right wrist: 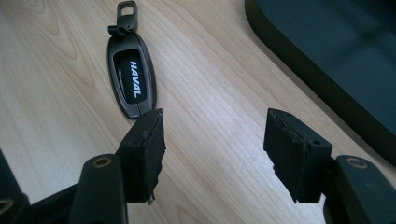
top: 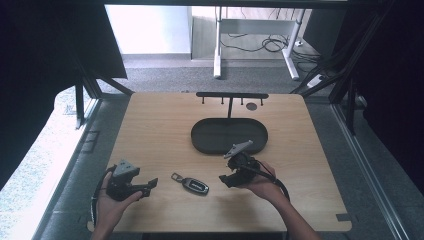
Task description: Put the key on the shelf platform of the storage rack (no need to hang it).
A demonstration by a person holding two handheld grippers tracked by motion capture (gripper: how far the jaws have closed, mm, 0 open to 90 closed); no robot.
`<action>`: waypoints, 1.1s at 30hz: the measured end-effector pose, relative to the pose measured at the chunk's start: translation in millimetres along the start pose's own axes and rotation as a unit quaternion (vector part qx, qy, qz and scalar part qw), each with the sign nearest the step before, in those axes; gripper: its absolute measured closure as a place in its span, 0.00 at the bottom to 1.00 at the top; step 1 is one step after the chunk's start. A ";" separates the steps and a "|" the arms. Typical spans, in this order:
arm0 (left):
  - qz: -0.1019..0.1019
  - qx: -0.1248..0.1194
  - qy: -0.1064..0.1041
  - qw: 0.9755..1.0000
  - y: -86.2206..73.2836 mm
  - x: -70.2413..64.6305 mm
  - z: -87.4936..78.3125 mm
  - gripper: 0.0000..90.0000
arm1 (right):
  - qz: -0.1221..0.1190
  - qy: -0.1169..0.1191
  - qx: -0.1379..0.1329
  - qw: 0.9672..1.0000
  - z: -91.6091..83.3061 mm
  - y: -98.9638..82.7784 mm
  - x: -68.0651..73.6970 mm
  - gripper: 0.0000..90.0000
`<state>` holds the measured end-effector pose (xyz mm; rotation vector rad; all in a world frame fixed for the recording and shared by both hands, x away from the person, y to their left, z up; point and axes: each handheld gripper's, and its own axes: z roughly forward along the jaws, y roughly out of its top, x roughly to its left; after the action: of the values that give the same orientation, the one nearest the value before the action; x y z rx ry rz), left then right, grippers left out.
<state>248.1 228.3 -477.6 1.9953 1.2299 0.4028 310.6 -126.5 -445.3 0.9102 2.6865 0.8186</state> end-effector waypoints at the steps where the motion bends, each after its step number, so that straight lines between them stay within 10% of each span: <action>1: 0.002 0.001 -0.001 1.000 0.0 0.2 0.1 0.24 | 0.000 0.000 0.000 1.000 0.0 0.0 0.0 0.44; 33: 0.000 0.001 -0.004 1.000 0.2 0.1 -0.5 0.24 | -0.049 0.030 0.040 0.998 36.1 32.6 30.0 0.43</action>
<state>247.9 228.5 -477.1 1.9964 1.2256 0.3926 315.5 -70.8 -457.1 0.7759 2.8085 0.7358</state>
